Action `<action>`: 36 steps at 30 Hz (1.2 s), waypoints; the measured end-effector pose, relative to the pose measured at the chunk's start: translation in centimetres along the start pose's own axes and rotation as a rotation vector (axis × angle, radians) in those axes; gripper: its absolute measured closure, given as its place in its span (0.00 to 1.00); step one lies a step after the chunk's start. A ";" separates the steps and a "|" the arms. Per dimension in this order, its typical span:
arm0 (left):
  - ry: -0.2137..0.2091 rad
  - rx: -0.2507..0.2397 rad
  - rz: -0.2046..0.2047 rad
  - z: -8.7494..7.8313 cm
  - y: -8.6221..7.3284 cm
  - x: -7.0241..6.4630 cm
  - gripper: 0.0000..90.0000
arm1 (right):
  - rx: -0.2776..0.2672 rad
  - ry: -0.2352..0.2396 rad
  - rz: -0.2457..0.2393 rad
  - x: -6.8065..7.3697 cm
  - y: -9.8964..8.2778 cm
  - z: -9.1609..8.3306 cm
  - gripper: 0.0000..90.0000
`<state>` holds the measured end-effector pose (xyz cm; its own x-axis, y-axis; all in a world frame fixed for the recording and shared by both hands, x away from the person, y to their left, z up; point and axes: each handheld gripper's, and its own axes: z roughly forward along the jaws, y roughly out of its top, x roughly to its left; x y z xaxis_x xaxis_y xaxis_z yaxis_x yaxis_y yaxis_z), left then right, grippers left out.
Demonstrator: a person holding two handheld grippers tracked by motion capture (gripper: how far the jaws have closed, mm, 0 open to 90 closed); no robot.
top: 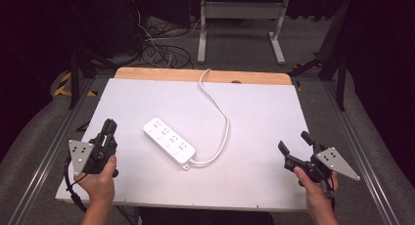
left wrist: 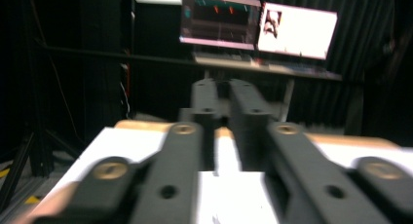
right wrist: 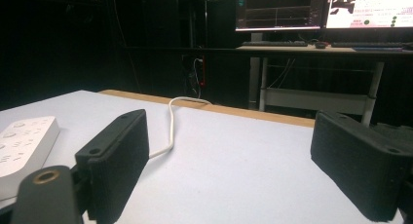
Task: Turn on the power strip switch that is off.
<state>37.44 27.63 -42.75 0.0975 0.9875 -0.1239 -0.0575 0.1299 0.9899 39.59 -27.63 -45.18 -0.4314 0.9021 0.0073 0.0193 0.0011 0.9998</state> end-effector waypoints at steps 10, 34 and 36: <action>0.084 -0.066 0.049 1.0 -0.6 0.3 0.07 | 0.011 -0.005 0.005 0.0 -0.1 0.0 0.17; 0.087 -0.030 0.050 1.6 -1.3 0.7 0.09 | 0.019 -0.010 0.000 0.1 0.0 -0.4 0.17; 0.083 -0.029 0.049 1.7 -1.3 0.7 0.09 | 0.021 -0.017 0.001 0.1 0.0 -0.6 0.17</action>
<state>39.23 28.00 -43.99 0.0113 0.9966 -0.0821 -0.0886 0.0827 0.9926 39.04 -27.80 -45.14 -0.4156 0.9095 0.0078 0.0386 0.0090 0.9992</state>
